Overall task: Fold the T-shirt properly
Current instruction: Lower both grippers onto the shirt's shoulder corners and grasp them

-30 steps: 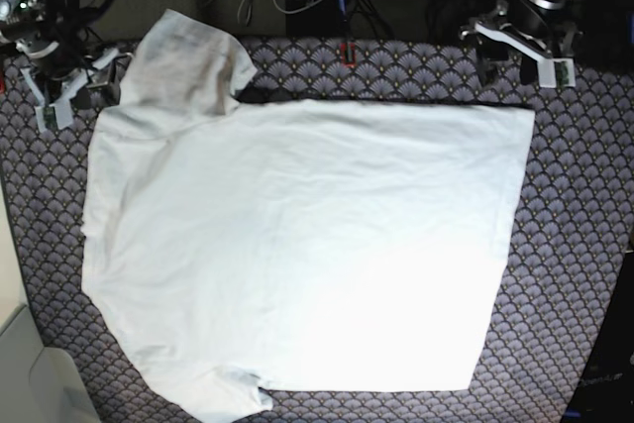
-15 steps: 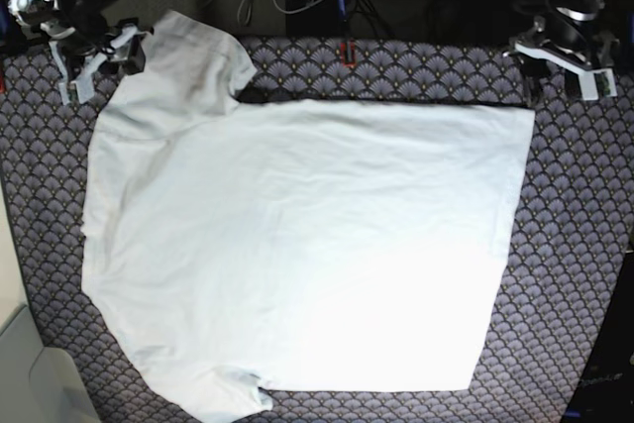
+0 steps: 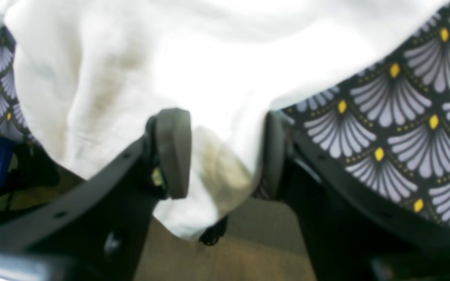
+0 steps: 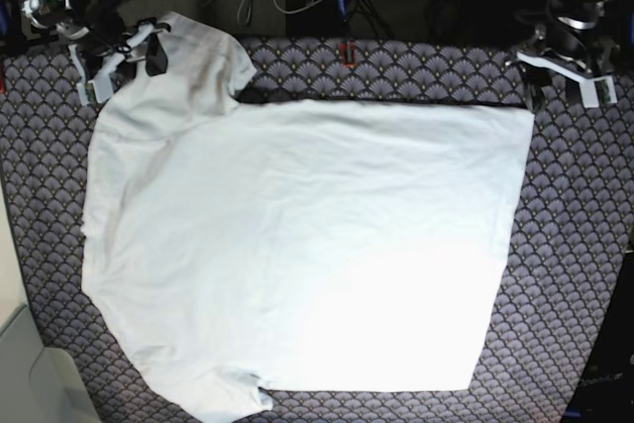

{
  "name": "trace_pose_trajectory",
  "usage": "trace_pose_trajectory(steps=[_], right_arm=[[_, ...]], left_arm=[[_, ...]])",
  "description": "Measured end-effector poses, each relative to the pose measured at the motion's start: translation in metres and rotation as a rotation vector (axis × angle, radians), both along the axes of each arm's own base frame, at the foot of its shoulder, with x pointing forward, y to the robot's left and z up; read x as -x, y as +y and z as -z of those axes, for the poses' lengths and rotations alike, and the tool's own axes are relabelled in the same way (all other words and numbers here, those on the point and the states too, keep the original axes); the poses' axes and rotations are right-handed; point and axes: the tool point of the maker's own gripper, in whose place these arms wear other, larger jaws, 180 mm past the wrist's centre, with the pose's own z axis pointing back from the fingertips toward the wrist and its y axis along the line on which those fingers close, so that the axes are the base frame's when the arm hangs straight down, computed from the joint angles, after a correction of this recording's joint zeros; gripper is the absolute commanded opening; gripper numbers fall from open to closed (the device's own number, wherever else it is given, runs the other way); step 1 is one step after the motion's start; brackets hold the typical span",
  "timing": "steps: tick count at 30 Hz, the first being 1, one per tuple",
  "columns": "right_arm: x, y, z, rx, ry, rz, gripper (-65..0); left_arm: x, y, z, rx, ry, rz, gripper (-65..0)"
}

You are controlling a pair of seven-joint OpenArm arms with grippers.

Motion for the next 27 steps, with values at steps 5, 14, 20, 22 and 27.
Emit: trace_pose_trajectory(steps=[5,14,20,22,27], right_arm=[[0.001,-0.001,0.001,0.008,0.006,-0.002,-51.8],[0.002,-0.002,0.003,0.012,0.018,-0.006,-65.0],[0.002,-0.003,0.002,0.016,0.019,-0.008,-65.0],[0.003,-0.005,0.002,0.021,0.023,-0.011,-65.0],[0.002,-0.006,0.002,0.023,0.023,-0.013,-65.0]], left_arm=[[0.005,0.009,0.019,0.009,0.046,-0.030,-26.8],[-0.010,0.023,0.043,0.038,0.061,-0.082,-26.7],[-0.037,0.026,0.049,0.072,0.021,-0.117,-26.6],[-0.042,0.025,0.053,0.088,0.019,-0.128,-26.6],[-0.048,0.022,0.063,0.112,0.032,-0.146,-26.6]])
